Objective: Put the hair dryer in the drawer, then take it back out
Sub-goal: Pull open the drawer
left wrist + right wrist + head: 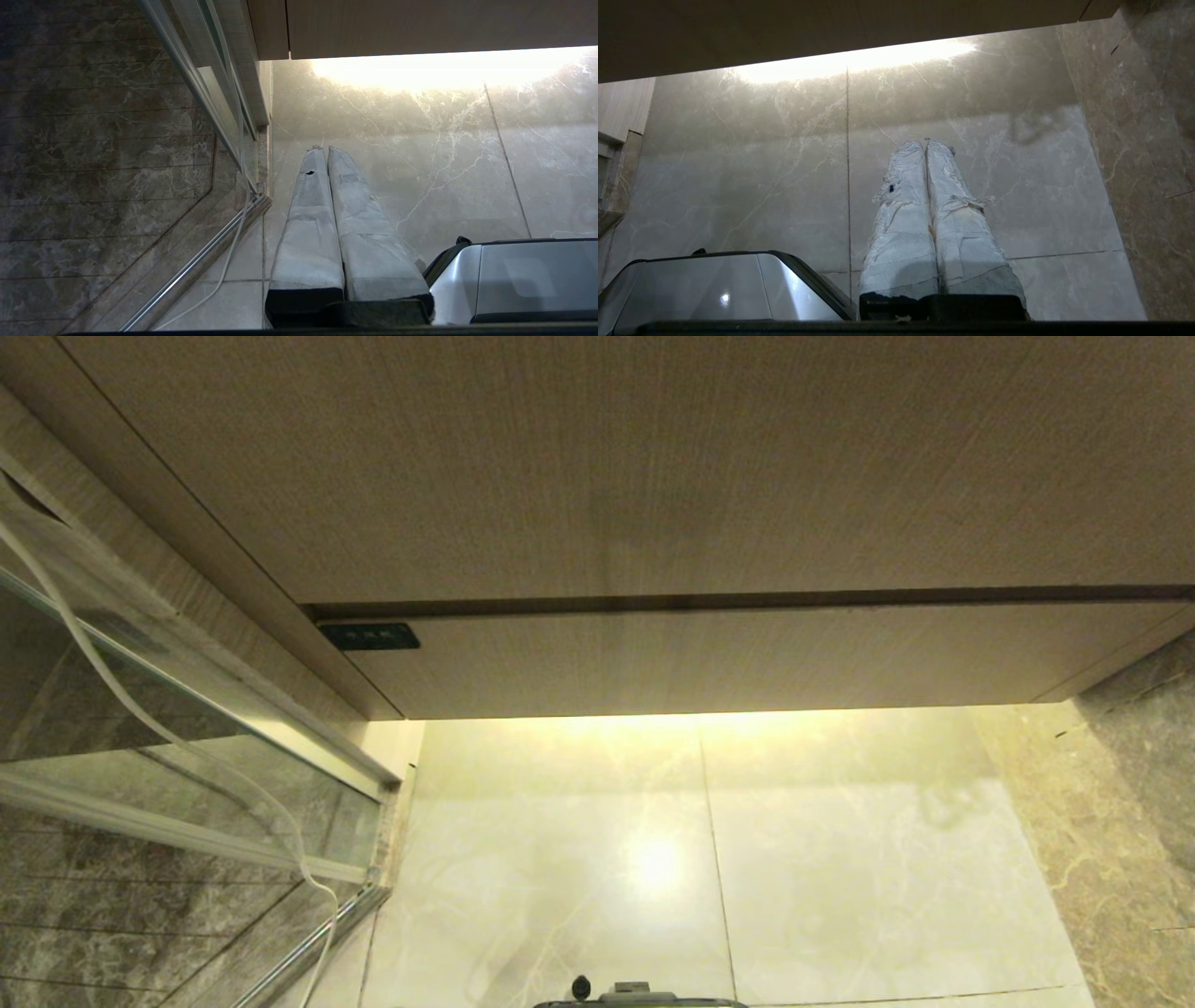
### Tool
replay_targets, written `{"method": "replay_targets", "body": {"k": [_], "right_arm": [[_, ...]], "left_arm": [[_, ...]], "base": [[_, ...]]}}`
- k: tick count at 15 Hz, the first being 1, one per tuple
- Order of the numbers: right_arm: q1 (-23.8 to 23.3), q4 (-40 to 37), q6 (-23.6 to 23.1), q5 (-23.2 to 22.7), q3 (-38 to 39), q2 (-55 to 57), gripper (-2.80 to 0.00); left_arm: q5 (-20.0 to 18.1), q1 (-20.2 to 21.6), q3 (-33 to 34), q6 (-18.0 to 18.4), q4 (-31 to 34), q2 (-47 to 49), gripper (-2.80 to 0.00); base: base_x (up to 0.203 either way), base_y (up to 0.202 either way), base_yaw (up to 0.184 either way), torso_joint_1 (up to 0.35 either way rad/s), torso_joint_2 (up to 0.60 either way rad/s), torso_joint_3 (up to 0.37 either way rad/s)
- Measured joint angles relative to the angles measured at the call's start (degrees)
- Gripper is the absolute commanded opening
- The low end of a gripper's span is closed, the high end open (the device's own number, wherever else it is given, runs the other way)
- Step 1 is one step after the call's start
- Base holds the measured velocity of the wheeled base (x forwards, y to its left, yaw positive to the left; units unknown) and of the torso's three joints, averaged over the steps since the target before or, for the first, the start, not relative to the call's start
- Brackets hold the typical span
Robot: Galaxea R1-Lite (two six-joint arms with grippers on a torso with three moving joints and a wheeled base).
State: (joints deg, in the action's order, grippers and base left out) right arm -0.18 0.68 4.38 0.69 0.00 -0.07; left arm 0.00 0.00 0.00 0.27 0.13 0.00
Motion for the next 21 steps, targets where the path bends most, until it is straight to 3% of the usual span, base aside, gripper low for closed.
{"method": "replay_targets", "body": {"k": [7,9,11,16,18,21], "right_arm": [[0.1,0.0,-1.2,0.0,0.0,0.0,-2.8],[0.0,-1.6,-2.5,-0.2,-3.3,0.3,-2.8],[0.0,-6.7,-2.8,-0.5,-13.7,1.9,-2.8],[0.0,-29.0,-4.2,-6.8,-53.4,19.7,-2.8],[0.2,-37.4,-6.5,-9.9,-64.7,31.2,-2.8],[5.5,-48.2,-10.7,-11.8,-76.0,46.5,-2.8]], "left_arm": [[0.0,0.0,0.0,0.0,0.0,0.0,-2.8],[0.0,0.0,0.0,0.0,0.0,0.0,-2.8],[0.0,0.0,0.0,0.0,0.0,0.0,-2.8],[0.0,0.0,0.0,0.0,0.0,0.0,-2.8],[0.0,0.0,0.0,0.0,0.0,0.0,-2.8],[0.0,0.0,0.0,0.0,0.0,0.0,-2.8]], "base": [[0.0,0.0,0.0,0.0,0.0,0.0],[0.0,0.0,0.0,0.0,0.0,0.0],[0.0,0.0,0.0,0.0,0.0,0.0],[0.0,0.0,0.0,0.0,0.0,0.0],[0.0,0.0,0.0,0.0,0.0,0.0],[0.0,0.0,0.0,0.0,0.0,0.0]]}}
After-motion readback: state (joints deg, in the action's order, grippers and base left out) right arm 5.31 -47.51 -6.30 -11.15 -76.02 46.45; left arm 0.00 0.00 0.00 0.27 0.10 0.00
